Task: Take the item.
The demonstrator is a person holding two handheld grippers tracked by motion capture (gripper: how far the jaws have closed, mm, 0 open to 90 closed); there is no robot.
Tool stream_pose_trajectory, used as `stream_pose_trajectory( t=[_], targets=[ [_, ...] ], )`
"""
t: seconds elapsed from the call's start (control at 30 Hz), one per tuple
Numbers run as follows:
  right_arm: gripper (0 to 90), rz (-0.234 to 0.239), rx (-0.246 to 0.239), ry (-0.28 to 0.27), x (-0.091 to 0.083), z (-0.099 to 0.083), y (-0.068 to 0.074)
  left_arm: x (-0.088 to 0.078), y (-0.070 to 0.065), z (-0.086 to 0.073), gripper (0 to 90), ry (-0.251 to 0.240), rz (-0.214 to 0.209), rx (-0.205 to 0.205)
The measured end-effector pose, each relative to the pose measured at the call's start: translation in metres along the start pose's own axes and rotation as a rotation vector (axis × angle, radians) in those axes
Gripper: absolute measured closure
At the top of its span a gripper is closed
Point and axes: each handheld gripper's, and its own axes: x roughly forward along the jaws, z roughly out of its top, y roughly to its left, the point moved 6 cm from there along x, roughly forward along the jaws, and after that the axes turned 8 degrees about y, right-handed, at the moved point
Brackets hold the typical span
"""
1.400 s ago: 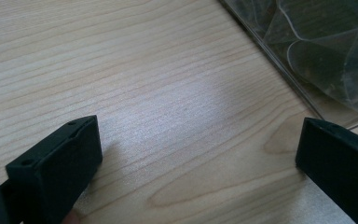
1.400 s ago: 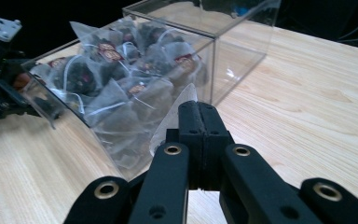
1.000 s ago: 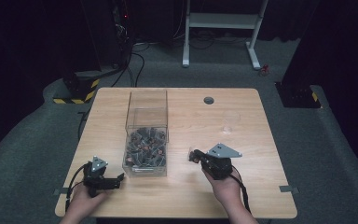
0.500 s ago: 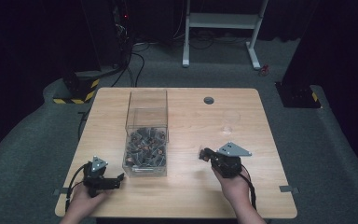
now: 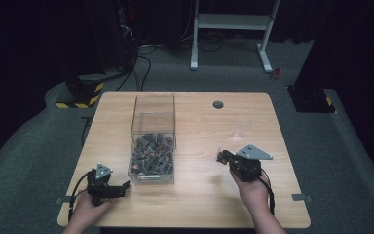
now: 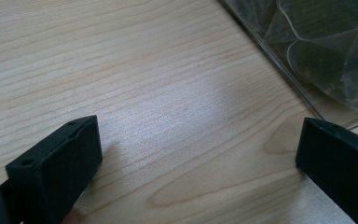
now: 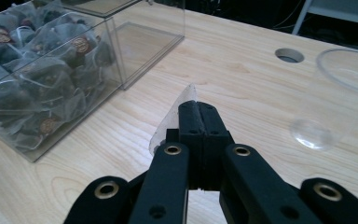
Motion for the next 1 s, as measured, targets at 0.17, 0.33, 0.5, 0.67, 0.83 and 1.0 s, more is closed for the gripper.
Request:
stream_pose_trajectory(
  t=[0.17,0.33,0.5,0.67,0.83,1.0],
  targets=[
    [90.0,-0.018,0.008,-0.009,-0.002,0.003,-0.01,0.0,0.0,0.0,0.6,0.0,0.001,0.0],
    [90.0,-0.034,0.025,-0.015,-0.003,0.006,-0.018,0.0,0.0,0.0,0.6,-0.001,0.0,0.0],
    [90.0,-0.054,0.035,-0.022,-0.003,0.01,-0.028,0.0,0.0,0.0,0.6,0.0,0.001,0.001],
    [90.0,-0.077,0.039,-0.029,-0.003,0.016,-0.036,0.0,0.0,0.0,0.6,-0.001,0.0,0.002],
    [90.0,-0.1,0.046,-0.032,-0.003,0.021,-0.044,0.0,0.0,0.0,0.6,0.0,0.001,0.002],
    [90.0,-0.119,0.058,-0.038,-0.003,0.027,-0.053,0.0,0.0,0.0,0.6,-0.001,0.0,0.002]
  ],
)
